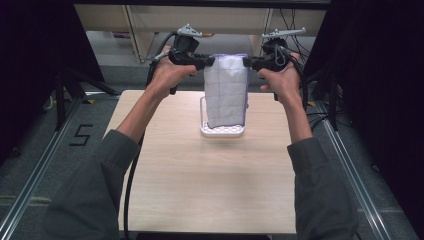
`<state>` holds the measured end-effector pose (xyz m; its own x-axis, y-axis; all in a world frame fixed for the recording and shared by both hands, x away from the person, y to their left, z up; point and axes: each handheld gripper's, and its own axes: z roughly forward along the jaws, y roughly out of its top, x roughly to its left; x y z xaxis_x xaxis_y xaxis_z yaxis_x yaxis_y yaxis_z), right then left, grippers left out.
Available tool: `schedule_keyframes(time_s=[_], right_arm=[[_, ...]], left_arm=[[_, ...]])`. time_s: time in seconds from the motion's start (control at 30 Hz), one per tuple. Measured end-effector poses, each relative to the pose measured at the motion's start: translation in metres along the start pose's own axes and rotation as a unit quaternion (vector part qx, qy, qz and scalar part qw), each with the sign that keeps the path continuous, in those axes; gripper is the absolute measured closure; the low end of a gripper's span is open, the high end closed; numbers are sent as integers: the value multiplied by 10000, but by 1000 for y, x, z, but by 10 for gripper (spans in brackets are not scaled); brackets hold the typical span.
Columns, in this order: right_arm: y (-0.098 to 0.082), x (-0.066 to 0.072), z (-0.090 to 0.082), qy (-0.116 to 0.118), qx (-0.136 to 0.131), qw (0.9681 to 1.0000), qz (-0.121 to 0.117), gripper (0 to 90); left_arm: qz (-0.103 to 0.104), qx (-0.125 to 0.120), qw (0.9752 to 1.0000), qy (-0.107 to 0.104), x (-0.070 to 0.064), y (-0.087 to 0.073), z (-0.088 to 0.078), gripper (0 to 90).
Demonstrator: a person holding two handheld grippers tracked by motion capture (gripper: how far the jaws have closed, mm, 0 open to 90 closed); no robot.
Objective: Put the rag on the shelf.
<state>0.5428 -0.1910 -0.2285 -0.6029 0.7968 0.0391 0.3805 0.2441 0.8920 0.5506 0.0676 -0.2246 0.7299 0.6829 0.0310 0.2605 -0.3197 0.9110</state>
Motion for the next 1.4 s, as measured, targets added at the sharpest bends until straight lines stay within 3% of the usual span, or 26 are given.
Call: schedule_keyframes(time_s=[0.07,0.13,0.27,0.33,0.47,0.67,0.7,0.73,0.77,1.0,1.13,1.23,1.33,1.4], right_arm=[[3,-1,4,2,1,10000,0,840],[7,-2,9,-130,57,9999,-66,839],[10,-8,25,-240,43,9997,-60,838],[8,-10,35,-346,88,9994,-6,836],[2,-15,53,-450,0,9989,94,834],[-8,-22,75,-609,48,9979,231,828],[-10,-22,78,-637,89,9977,219,827],[-11,-25,81,-664,73,9978,53,826],[-12,-24,82,-669,110,9974,224,826],[-17,-29,94,-810,164,9962,278,818],[-23,-33,101,-817,188,9959,350,815],[-30,-35,106,-799,228,9952,519,813],[-39,-41,111,-757,279,9958,425,807],[-43,-42,114,-756,342,9951,544,796]], left_arm=[[-120,-110,9998,61,3,1,5,813],[-89,-60,9998,166,7,1,10,812],[-321,-245,9989,239,16,-3,26,812],[-282,-201,9988,332,21,-7,34,810],[-464,-275,9979,364,32,-18,50,809],[-460,-299,9976,433,41,-30,67,807],[-447,-259,9976,463,41,-32,69,806],[-414,-232,9977,481,43,-33,70,806],[-428,-248,9976,481,44,-35,72,805],[-646,-159,9963,554,52,-48,85,800],[-577,-33,9966,590,52,-54,92,800],[-611,-19,9965,568,53,-60,96,799],[-706,54,9960,552,54,-66,101,796],[-690,149,9960,547,54,-70,104,791]])
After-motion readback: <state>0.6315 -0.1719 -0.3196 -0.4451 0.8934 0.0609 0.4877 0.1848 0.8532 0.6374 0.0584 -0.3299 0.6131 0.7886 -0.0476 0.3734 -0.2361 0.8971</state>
